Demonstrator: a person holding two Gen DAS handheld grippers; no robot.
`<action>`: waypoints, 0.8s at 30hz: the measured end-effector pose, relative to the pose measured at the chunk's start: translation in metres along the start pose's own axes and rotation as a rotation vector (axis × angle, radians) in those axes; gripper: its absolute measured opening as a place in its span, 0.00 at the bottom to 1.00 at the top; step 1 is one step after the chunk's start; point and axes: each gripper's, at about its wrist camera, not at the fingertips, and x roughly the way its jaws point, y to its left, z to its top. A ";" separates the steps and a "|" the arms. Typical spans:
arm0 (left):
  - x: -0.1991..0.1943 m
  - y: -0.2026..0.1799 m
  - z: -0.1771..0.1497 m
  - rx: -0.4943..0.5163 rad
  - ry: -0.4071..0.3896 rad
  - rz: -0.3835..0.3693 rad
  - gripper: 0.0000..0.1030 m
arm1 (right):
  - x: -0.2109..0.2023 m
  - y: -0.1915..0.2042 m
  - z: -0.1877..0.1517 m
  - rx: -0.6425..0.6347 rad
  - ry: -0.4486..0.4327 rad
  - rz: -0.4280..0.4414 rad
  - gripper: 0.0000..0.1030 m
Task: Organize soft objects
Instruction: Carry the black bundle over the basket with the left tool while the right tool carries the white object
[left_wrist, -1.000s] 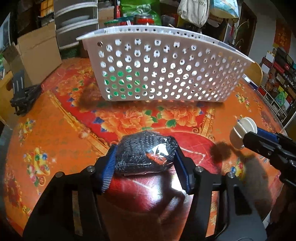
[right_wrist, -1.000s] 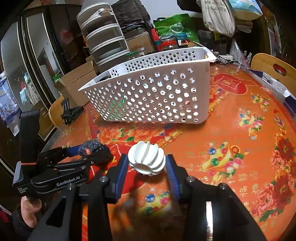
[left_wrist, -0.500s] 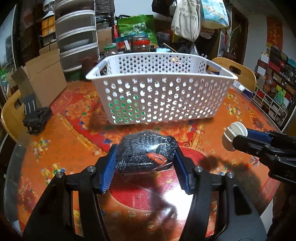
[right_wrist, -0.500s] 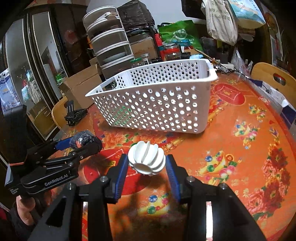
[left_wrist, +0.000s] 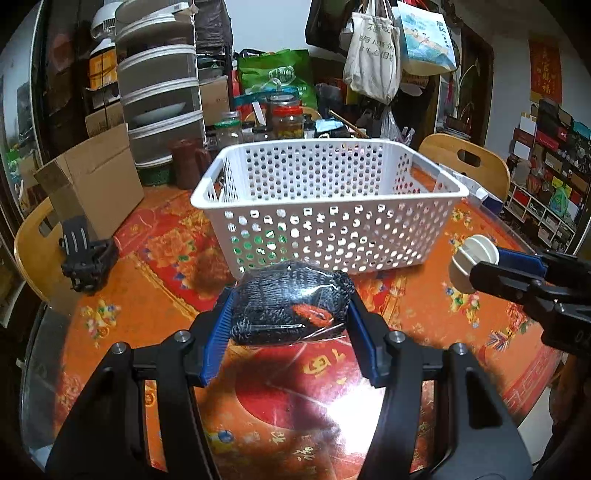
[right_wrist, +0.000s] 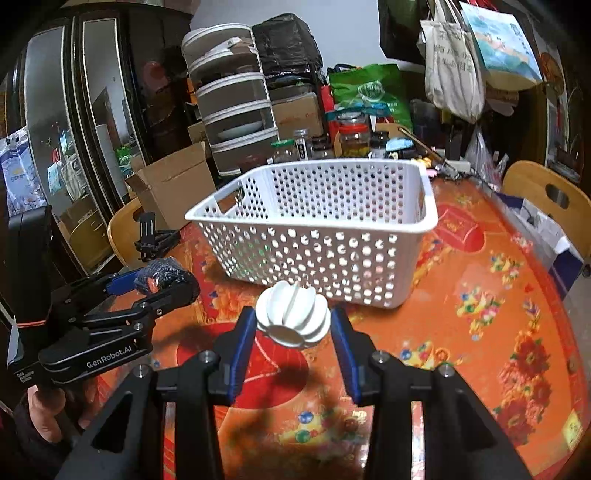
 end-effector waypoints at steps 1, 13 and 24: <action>-0.002 0.000 0.002 0.001 -0.004 0.001 0.54 | -0.002 0.000 0.004 -0.005 -0.004 -0.001 0.40; -0.017 -0.002 0.035 0.007 -0.047 -0.001 0.54 | -0.013 -0.006 0.042 -0.045 -0.033 -0.043 0.40; -0.012 -0.011 0.084 0.036 -0.059 -0.011 0.54 | -0.005 -0.013 0.081 -0.054 -0.030 -0.040 0.40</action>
